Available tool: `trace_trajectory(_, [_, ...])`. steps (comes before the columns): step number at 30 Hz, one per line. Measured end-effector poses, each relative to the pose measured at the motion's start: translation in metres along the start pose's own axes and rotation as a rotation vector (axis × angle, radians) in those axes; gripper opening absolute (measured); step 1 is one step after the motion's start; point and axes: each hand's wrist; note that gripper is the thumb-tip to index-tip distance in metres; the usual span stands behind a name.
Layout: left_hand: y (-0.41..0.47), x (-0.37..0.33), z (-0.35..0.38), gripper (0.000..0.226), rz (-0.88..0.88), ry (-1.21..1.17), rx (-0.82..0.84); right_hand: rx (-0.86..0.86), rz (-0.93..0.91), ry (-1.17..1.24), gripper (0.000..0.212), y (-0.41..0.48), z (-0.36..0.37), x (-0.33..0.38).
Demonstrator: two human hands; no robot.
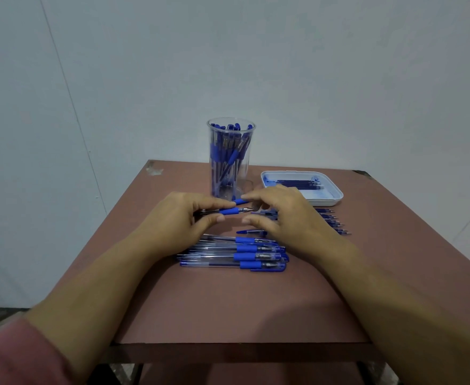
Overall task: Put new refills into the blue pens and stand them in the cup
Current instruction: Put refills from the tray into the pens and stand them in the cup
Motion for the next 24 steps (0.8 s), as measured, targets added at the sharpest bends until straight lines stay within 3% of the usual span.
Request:
trace_trajectory(4, [0.0003, -0.0012, -0.0004, 0.034, 0.008, -0.006, -0.003, -0.017, -0.015, -0.007, 0.012, 0.0006, 0.0004, 0.0025])
trace_trajectory(10, [0.0, -0.0009, 0.0002, 0.033, 0.01, -0.011, -0.016, -0.006, 0.0, 0.035, 0.03, -0.001, -0.0037, 0.0045])
trace_trajectory(14, [-0.0004, -0.0015, 0.0002, 0.032, 0.013, -0.007, -0.006, -0.014, -0.027, -0.008, 0.014, -0.0002, -0.002, 0.0068])
trace_trajectory(20, [0.0, -0.0018, -0.0001, 0.036, 0.027, -0.013, -0.012, -0.004, -0.018, 0.053, 0.028, -0.0021, -0.0056, 0.0081])
trace_trajectory(24, [0.0005, -0.0021, 0.0008, 0.033, 0.051, -0.013, -0.001, -0.036, -0.056, 0.015, 0.013, -0.001, -0.0028, 0.0082])
Point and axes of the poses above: each hand's wrist, its own y-axis towards the middle knuckle, its own z-axis out of the palm, x = y × z, and after that the axes turned 3 degrees about x, right-handed
